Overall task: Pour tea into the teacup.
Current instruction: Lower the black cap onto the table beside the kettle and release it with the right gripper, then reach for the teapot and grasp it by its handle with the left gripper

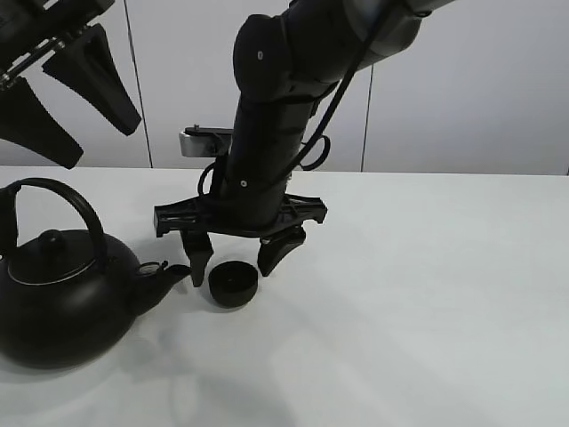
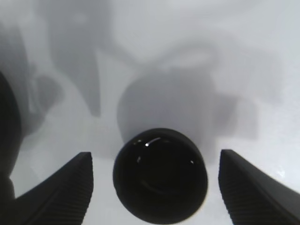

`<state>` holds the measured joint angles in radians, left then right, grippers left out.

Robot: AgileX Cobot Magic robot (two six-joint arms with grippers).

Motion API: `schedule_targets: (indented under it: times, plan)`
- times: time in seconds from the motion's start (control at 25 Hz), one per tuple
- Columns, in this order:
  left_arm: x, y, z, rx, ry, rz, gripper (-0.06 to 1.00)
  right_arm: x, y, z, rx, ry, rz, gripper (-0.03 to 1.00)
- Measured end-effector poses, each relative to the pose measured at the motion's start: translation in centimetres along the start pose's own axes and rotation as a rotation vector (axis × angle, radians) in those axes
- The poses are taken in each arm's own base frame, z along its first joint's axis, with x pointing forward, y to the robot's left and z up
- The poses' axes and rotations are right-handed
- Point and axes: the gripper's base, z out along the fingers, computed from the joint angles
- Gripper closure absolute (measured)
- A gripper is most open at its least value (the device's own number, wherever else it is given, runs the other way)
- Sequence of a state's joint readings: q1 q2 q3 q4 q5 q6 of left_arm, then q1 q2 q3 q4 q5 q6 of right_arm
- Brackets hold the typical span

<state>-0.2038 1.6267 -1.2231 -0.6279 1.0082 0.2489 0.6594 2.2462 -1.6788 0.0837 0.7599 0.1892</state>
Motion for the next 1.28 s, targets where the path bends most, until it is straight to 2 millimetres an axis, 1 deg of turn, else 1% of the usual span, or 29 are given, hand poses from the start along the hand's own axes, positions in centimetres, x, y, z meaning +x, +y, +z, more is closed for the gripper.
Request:
schedule_targets:
  times: [0.16, 0.28, 0.4, 0.48, 0.6, 0.8, 0.88, 0.96, 1.08, 1.16, 1.24, 1.28]
  plan:
    - [0.0, 0.0, 0.0, 0.0, 0.0, 0.0, 0.47, -0.3, -0.6, -1.4, 0.031, -0.01, -0.019, 0.45]
    - [0.0, 0.0, 0.0, 0.0, 0.0, 0.0, 0.47, -1.0, -2.3, -3.0, 0.043, -0.044, 0.04, 0.45]
    - [0.0, 0.0, 0.0, 0.0, 0.0, 0.0, 0.47, -1.7, -5.3, -5.0, 0.073, -0.068, 0.102, 0.45]
    - [0.0, 0.0, 0.0, 0.0, -0.001, 0.0, 0.47, -1.9, -8.1, -6.7, 0.108, -0.058, 0.135, 0.45]
    - [0.0, 0.0, 0.0, 0.0, -0.001, 0.0, 0.47, -1.5, -12.2, -10.0, 0.172, -0.036, 0.143, 0.45]
    - [0.0, 0.0, 0.0, 0.0, -0.001, 0.0, 0.47, -0.1, -18.6, -18.0, 0.288, -0.094, 0.184, 0.45]
    - [0.0, 0.0, 0.0, 0.0, -0.001, 0.0, 0.47, 1.1, -20.9, -21.4, 0.334, -0.127, 0.211, 0.45]
    - [0.0, 0.0, 0.0, 0.0, -0.002, 0.0, 0.47, 2.7, -23.0, -25.0, 0.378, -0.164, 0.25, 0.45]
    - [0.0, 0.0, 0.0, 0.0, -0.002, 0.0, 0.47, 5.7, -25.3, -30.1, 0.44, -0.208, 0.327, 0.45]
    - [0.0, 0.0, 0.0, -0.001, -0.003, 0.0, 0.47, 7.9, -26.1, -33.3, 0.483, -0.248, 0.382, 0.45]
    - [0.0, 0.0, 0.0, -0.001, -0.003, 0.0, 0.47, 10.3, -26.2, -36.9, 0.532, -0.315, 0.437, 0.45]
    - [0.0, 0.0, 0.0, -0.001, -0.003, 0.0, 0.47, 11.4, -25.8, -38.5, 0.555, -0.349, 0.454, 0.45]
